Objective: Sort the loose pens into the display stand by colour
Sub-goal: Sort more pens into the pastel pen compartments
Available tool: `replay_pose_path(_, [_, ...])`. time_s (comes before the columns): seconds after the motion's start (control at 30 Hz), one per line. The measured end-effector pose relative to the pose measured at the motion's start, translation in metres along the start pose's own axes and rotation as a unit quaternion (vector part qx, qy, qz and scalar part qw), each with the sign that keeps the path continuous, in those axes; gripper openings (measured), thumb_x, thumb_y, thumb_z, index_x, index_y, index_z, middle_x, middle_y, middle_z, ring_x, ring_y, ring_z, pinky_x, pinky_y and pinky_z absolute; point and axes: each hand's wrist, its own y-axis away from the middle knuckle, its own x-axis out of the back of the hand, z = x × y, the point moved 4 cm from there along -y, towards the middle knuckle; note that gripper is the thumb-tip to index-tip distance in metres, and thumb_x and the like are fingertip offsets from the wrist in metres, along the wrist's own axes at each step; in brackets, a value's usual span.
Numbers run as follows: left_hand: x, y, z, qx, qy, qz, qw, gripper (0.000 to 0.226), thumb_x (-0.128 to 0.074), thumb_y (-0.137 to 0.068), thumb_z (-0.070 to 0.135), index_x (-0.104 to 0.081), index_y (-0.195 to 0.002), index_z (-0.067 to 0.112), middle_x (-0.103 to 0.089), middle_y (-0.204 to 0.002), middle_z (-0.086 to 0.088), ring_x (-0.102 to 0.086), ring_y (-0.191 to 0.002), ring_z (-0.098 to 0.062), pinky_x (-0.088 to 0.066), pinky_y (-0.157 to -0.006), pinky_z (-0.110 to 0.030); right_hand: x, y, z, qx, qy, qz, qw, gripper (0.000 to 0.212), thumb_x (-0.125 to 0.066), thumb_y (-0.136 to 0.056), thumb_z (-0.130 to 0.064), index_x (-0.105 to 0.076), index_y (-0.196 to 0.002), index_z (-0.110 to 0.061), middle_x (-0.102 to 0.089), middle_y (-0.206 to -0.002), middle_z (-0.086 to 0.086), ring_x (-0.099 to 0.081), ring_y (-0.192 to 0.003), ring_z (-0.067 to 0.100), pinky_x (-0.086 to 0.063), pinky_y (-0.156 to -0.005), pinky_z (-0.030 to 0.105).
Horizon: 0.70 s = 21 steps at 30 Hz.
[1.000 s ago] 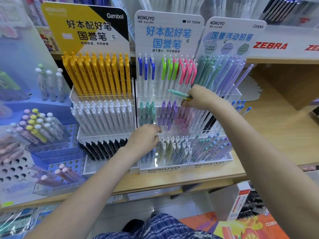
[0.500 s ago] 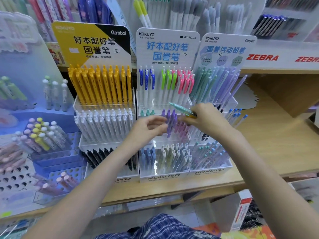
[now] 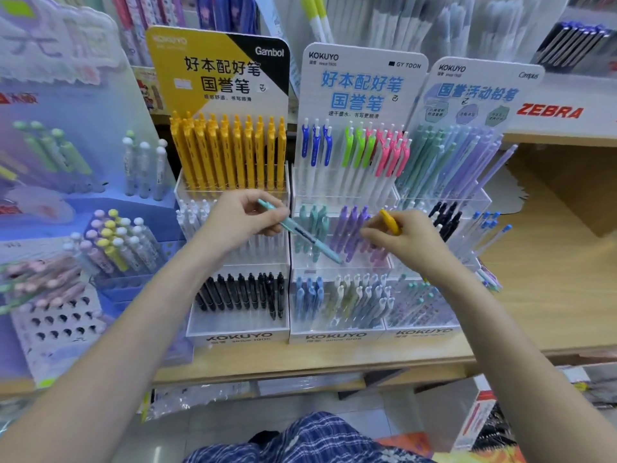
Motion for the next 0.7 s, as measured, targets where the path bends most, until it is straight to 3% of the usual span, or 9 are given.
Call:
replay_pose_path(0.1, [-0.015,0.0,-0.003,-0.008,-0.044,-0.028,0.999,0.006,-0.068,-0.079,0.008,-0.064,-0.084,0.011,-0.068,-0.074,-0.005,-0.064,-0.061,-0.007,-0.053,-0.058,-0.015,-0.024,-0.002,-0.026,0.049,-0.019,-0.053,0.997,0.021,-0.072,-0.079,-0.025,-0.072,-0.095,-0.012,-0.07,-0.076,0.003,-0.058,-0.059,0.0,-0.047,-0.06,0.014])
replay_pose_path(0.2, [-0.025,-0.001,-0.003,-0.028,-0.013,-0.017,0.999,0.009,-0.068,-0.08,0.008,-0.062,-0.086,0.01,-0.066,-0.072,-0.006,-0.063,-0.056,-0.004,-0.05,-0.055,-0.014,-0.042,-0.009,-0.038,0.067,0.014,-0.061,0.996,0.018,-0.075,-0.076,-0.024,-0.07,-0.086,-0.011,-0.061,-0.063,-0.01,-0.054,-0.055,-0.007,-0.043,-0.059,0.01])
replay_pose_path(0.33, [-0.026,0.0,-0.004,-0.052,0.019,-0.017,0.998,0.009,-0.064,-0.084,0.01,-0.061,-0.092,0.01,-0.067,-0.085,-0.007,-0.067,-0.072,-0.008,-0.054,-0.066,-0.017,-0.049,-0.012,-0.037,0.082,0.072,-0.066,0.992,0.018,-0.073,-0.079,-0.019,-0.059,-0.073,-0.01,-0.054,-0.06,-0.007,-0.048,-0.053,0.002,-0.038,-0.054,0.014])
replay_pose_path(0.43, [-0.023,0.002,-0.018,-0.088,-0.156,-0.018,0.984,0.016,-0.056,-0.09,0.017,-0.061,-0.104,0.014,-0.065,-0.102,0.001,-0.063,-0.095,-0.013,-0.051,-0.085,-0.021,-0.039,-0.013,-0.025,0.045,0.088,-0.023,0.995,0.019,-0.071,-0.081,-0.019,-0.057,-0.08,-0.006,-0.058,-0.066,-0.003,-0.052,-0.058,0.008,-0.042,-0.056,0.02])
replay_pose_path(0.53, [-0.03,0.004,-0.05,-0.103,-0.39,-0.062,0.913,0.03,-0.049,-0.094,0.018,-0.056,-0.124,0.013,-0.058,-0.126,0.001,-0.053,-0.116,-0.014,-0.037,-0.1,-0.024,-0.026,-0.016,-0.018,0.032,0.097,0.03,0.994,0.023,-0.072,-0.081,-0.023,-0.06,-0.086,-0.004,-0.063,-0.071,-0.004,-0.057,-0.061,0.006,-0.044,-0.057,0.015])
replay_pose_path(0.6, [-0.037,0.005,-0.071,-0.114,-0.454,-0.101,0.878,0.035,-0.045,-0.096,0.017,-0.051,-0.131,0.012,-0.05,-0.137,-0.002,-0.046,-0.124,-0.015,-0.033,-0.103,-0.024,-0.029,-0.018,-0.018,0.036,0.108,0.047,0.992,0.022,-0.072,-0.081,-0.023,-0.059,-0.084,-0.005,-0.056,-0.065,-0.009,-0.053,-0.06,0.006,-0.041,-0.057,0.017])
replay_pose_path(0.7, [-0.037,0.004,-0.084,-0.128,-0.475,-0.105,0.864,0.037,-0.042,-0.096,0.013,-0.05,-0.132,0.013,-0.044,-0.142,0.0,-0.042,-0.128,-0.016,-0.033,-0.104,-0.027,-0.044,-0.019,-0.015,0.048,0.138,0.061,0.987,0.024,-0.069,-0.083,-0.024,-0.06,-0.089,-0.002,-0.059,-0.069,0.0,-0.055,-0.067,0.018,-0.046,-0.064,0.033])
